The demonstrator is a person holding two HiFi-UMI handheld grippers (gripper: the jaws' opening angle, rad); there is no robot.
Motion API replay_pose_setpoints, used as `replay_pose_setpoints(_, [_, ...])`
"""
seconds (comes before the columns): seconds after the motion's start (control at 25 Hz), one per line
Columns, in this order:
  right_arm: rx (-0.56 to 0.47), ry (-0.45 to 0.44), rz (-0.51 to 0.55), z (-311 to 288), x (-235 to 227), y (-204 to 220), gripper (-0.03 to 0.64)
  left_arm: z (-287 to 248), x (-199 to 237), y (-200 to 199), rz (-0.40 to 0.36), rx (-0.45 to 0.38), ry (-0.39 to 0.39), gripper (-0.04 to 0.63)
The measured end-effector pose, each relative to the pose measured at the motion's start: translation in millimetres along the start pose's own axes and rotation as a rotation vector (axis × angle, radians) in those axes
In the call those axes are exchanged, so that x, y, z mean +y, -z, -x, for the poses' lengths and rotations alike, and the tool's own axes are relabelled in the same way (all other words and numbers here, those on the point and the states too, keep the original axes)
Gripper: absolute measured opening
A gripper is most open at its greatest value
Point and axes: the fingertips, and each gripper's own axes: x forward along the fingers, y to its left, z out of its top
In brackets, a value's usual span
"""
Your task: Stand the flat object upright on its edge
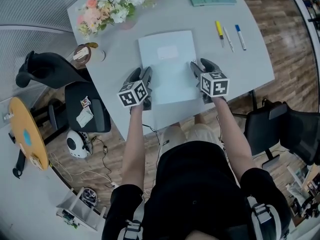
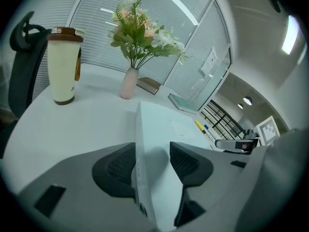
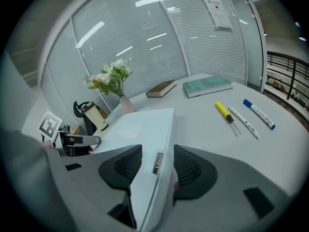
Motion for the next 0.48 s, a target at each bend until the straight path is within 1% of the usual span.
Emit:
replay_pose_setpoints(0.12, [0.013, -0.006, -0.019, -7, -2, 0, 0.227, -7, 0, 3, 0.043, 0.019, 0.03, 0.231])
replay_pose_setpoints(0.28, [0.029, -0.014, -0.047, -18, -4, 3, 0.232, -11, 3, 4, 0.089, 0.021, 0.052, 0.242])
replay_pose_setpoints(0.48, [0.048, -0.03, -0.06, -29, -5, 4, 0.23, -15, 4, 3, 0.11, 0.026, 0.081, 0.242])
